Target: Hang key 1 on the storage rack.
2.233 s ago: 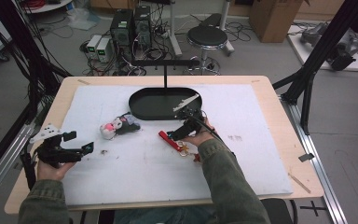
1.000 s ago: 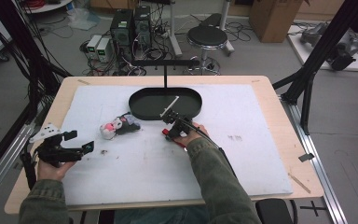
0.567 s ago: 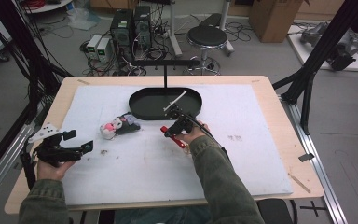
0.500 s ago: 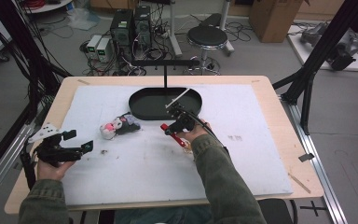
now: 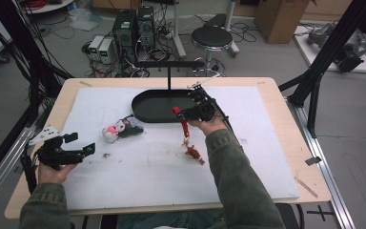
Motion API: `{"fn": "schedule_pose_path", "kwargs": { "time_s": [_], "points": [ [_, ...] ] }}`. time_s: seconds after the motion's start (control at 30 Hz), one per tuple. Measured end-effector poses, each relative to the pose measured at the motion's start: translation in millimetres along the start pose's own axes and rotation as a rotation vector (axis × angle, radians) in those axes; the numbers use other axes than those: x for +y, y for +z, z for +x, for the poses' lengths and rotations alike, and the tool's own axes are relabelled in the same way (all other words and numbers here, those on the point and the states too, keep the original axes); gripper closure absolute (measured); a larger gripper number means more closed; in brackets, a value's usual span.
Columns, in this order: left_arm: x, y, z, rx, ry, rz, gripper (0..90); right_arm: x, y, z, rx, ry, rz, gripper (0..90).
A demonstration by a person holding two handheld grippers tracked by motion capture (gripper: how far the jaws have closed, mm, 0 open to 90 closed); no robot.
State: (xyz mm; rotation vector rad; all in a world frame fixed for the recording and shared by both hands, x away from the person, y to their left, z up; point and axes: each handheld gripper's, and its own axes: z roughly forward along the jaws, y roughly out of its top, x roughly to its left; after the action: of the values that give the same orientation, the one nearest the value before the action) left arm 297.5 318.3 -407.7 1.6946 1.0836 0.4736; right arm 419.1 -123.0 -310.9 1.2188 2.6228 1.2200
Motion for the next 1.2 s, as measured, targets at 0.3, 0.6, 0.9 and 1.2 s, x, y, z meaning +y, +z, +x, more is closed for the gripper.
{"fn": "schedule_pose_path", "kwargs": {
  "time_s": [0.3,0.6,0.9,1.2],
  "points": [
    [0.2,-0.1,0.4,-0.002,0.003,-0.005,6.9,14.3,-21.8,4.5,-0.004,0.005,-0.062,75.3],
    [0.1,0.0,0.6,-0.003,0.002,-0.007,6.9,33.5,-31.6,2.9,-0.008,-0.027,-0.066,75.3],
    [0.0,0.4,0.4,0.001,0.002,-0.005,6.9,51.7,-37.6,2.7,-0.028,-0.042,-0.052,75.3],
    [0.2,0.6,0.5,-0.001,0.003,-0.008,6.9,79.3,-45.2,4.1,-0.038,-0.059,-0.028,75.2]
  ]
}}
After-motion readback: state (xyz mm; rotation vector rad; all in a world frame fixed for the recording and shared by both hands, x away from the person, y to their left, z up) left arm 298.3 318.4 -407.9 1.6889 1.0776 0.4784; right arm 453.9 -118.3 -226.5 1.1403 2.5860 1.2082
